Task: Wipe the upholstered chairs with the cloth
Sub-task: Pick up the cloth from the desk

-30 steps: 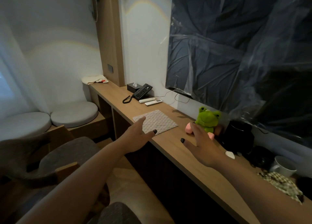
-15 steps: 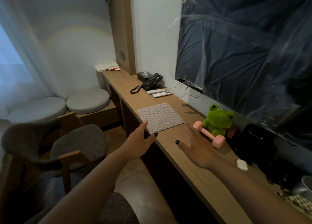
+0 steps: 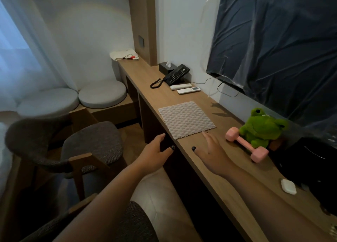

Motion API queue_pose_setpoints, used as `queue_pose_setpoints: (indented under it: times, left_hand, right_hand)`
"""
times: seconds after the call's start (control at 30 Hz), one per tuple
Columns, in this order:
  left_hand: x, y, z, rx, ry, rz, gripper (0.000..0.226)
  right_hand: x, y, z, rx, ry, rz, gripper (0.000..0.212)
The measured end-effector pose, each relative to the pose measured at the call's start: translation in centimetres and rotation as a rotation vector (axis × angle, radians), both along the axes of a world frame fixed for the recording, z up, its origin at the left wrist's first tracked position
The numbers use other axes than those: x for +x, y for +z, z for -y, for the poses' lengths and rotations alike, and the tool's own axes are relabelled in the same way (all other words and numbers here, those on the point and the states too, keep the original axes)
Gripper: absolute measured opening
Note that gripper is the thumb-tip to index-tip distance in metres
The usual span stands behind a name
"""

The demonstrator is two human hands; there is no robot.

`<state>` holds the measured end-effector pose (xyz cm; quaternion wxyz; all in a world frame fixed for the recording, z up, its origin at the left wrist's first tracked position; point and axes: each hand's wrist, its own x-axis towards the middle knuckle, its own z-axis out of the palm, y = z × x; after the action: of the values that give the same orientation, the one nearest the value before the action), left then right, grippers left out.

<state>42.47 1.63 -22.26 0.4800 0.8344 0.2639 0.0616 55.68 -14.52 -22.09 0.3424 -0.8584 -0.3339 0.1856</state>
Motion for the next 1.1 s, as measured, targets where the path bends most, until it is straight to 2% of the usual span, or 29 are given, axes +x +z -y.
queue_pose_setpoints:
  times: [0.27,0.53,0.67,0.77,0.9,1.0,1.1]
  left_hand:
    - [9.2,-6.0,-5.4,-0.062,0.111,-0.116,0.065]
    - [19.1,-12.8,-7.5,-0.318,0.27,-0.22,0.059]
    - [22.9,-15.5,-8.4,-0.387,0.457,-0.16,0.059]
    - [24.9,-17.6,-9.2,-0.431,0.599,-0.205,0.058]
    - [26.1,-19.7,-9.8,-0.36,0.661,-0.34,0.024]
    - [26.0,-19.8,-9.8,-0.341,0.654,-0.301,0.017]
    - [25.0,-17.9,-9.7,-0.364,0.627,-0.168,0.015]
  right_hand:
    - [9.7,-6.4,-6.3,-0.052,0.026,-0.161,0.068]
    - [18.0,-12.9,-10.4,-0.131,-0.059,-0.317,0.062]
    - [19.9,-15.4,-11.4,-0.129,-0.08,-0.341,0.06]
    - [20.6,-16.9,-11.5,-0.139,-0.071,-0.34,0.059]
    - [21.1,-17.9,-11.5,-0.162,-0.045,-0.315,0.058]
    - [21.2,-18.0,-11.6,-0.16,-0.038,-0.302,0.058]
    - [21.1,-17.7,-11.8,-0.155,-0.039,-0.237,0.061]
